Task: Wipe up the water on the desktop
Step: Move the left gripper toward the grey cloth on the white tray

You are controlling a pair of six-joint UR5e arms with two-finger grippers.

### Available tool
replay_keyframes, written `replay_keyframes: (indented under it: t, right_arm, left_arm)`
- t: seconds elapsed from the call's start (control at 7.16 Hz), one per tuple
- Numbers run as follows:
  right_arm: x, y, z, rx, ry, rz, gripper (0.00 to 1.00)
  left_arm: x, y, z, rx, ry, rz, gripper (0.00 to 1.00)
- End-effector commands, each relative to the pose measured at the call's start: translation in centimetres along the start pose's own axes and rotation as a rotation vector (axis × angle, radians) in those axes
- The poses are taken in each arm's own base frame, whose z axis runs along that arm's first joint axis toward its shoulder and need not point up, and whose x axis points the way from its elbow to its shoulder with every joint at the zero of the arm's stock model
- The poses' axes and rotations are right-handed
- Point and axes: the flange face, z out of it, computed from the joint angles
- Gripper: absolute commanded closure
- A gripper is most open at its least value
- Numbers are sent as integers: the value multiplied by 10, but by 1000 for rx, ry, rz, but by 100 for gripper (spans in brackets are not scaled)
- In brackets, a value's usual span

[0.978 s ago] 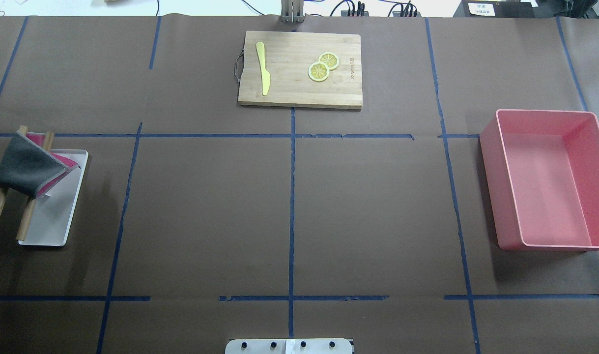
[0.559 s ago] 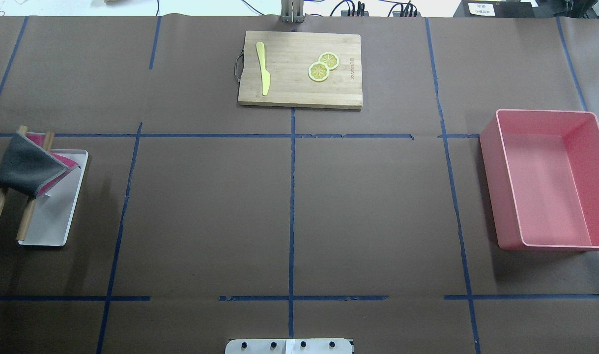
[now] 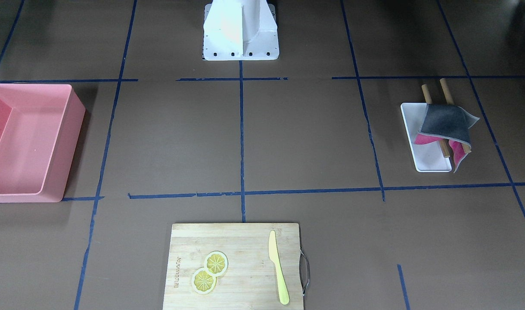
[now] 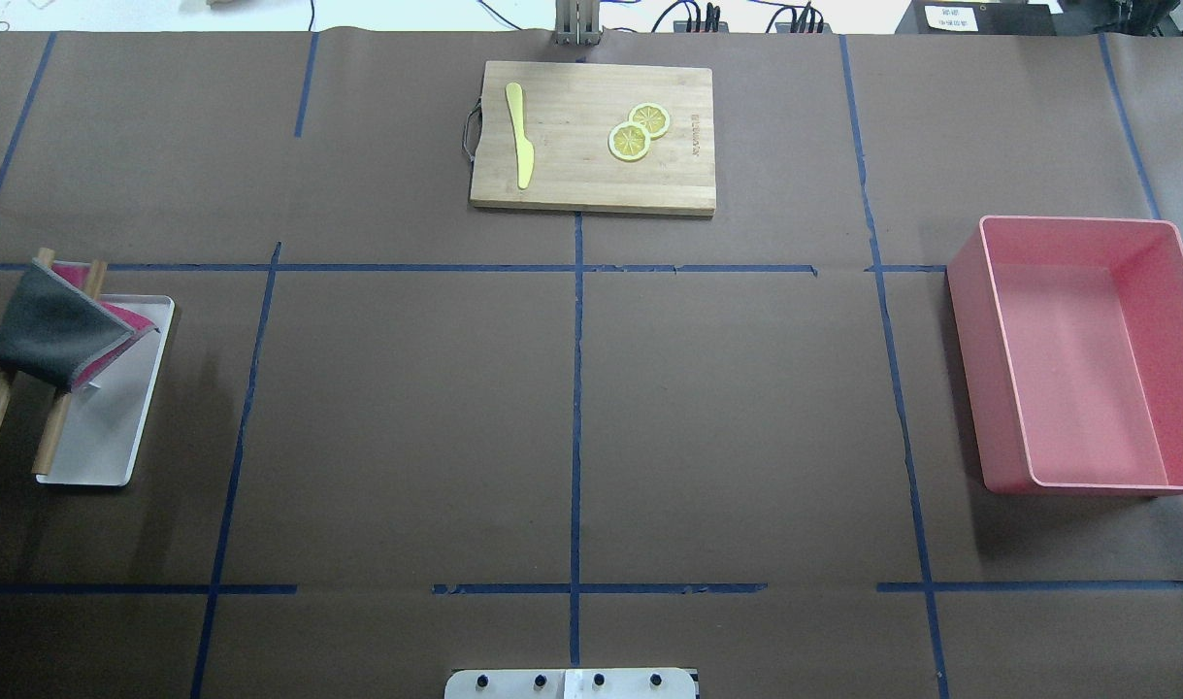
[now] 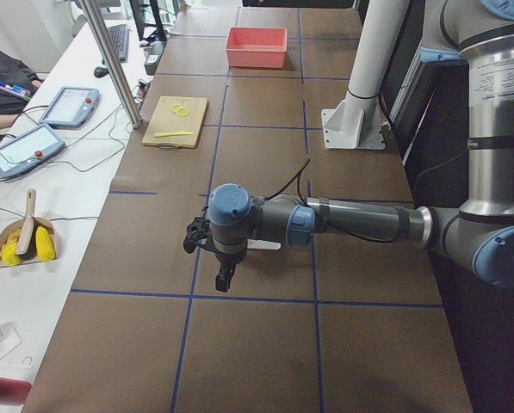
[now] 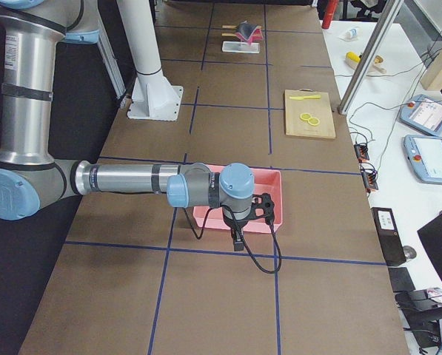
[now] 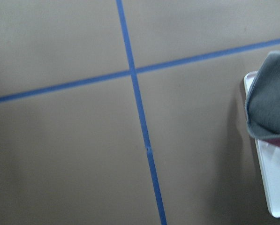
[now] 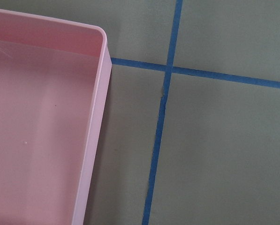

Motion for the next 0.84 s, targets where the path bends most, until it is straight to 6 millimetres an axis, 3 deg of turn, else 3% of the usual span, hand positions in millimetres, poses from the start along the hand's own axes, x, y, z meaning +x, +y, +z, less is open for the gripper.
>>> replay_keyframes:
  t: [0.0,0.28,0.56,0.7]
  right_arm:
    - [-2,-1,0,0,-9,-3,0]
    - [-2,-1,2,-4,-10,-3,0]
    - [-2,-1,2,-4,-10,-3,0]
    - [-3,-1,1,-2,-10,-5,0]
  left_arm:
    - [13,-12,-2,34,11,33,0]
    - [44,-20,20,-4,100,-148,0]
    - [113,-39,32,51,113,-237,0]
    - [156,-43,36,52,96,-249,0]
